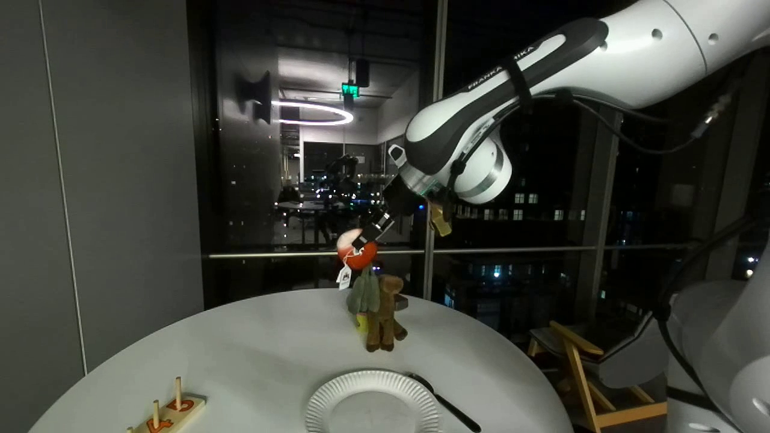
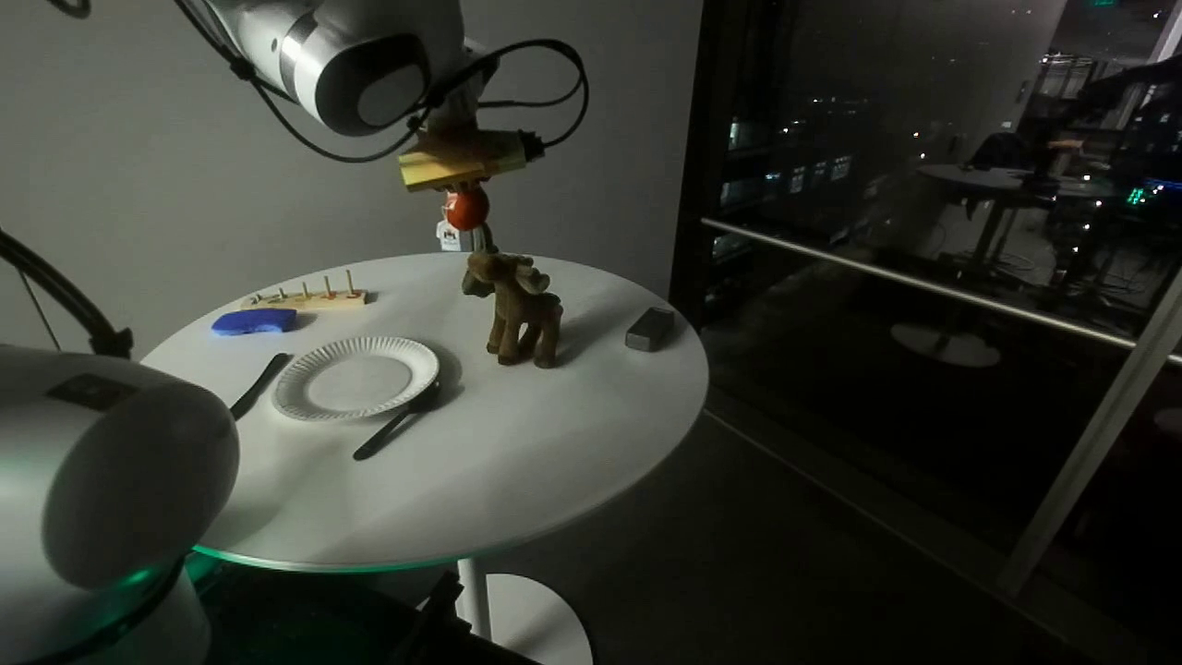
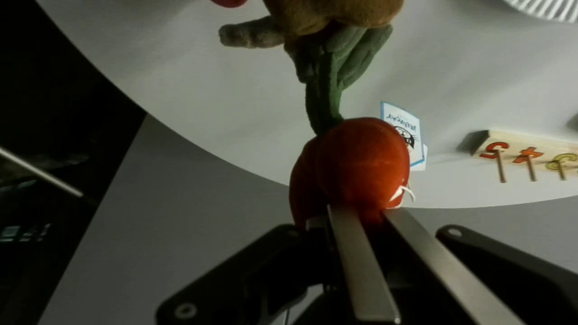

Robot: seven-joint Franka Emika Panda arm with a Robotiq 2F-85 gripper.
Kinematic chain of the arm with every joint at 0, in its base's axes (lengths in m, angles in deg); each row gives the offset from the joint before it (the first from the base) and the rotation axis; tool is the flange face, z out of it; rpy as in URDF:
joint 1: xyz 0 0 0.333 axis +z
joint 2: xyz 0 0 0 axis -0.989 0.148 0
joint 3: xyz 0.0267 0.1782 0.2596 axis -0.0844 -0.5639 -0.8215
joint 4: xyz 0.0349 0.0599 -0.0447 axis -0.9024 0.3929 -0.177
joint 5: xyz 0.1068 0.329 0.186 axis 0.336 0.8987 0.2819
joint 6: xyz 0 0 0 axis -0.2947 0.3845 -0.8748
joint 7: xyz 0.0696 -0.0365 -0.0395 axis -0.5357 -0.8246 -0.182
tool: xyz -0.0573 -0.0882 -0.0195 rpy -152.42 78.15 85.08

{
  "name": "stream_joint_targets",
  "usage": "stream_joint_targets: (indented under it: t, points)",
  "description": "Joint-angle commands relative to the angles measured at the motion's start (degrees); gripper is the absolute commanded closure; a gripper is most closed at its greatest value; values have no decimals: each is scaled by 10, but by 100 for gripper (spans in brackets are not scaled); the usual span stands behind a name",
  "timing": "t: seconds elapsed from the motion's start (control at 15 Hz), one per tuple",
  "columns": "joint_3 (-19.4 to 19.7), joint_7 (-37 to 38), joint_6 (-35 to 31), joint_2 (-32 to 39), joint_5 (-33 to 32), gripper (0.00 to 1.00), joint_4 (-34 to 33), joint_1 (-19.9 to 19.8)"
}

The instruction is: Pick the black spoon and put it to the right of the white paper plate, pick the black knife and put it to the left of the white paper plate, pick the round red toy and put it on the white plate

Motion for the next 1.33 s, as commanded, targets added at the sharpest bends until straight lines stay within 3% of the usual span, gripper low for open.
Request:
stream_joint_targets:
  t: [0.0, 0.07, 0.13, 0.2, 0.33, 0.4, 0.53, 0.73, 1.0, 1.27]
  points:
    - [-72, 87, -135, 24, -66, 91, 31, -63]
    - [-85, 146, -140, 28, -149, 91, 38, -92]
    - [-78, 156, -91, 15, -183, 91, 39, -89]
    - [-94, 134, -39, 3, -159, 91, 36, -97]
    - [-76, 120, 44, -17, -154, 91, 34, -68]
    - [-32, 116, 84, -32, -167, 91, 32, -17]
    - [0, 61, 150, -59, -134, 91, 27, 27]
    - [36, 1, 275, -97, -98, 91, 11, 68]
    - [41, -27, 420, -98, -80, 90, -19, 53]
    - [22, -30, 477, -58, -84, 91, -31, 37]
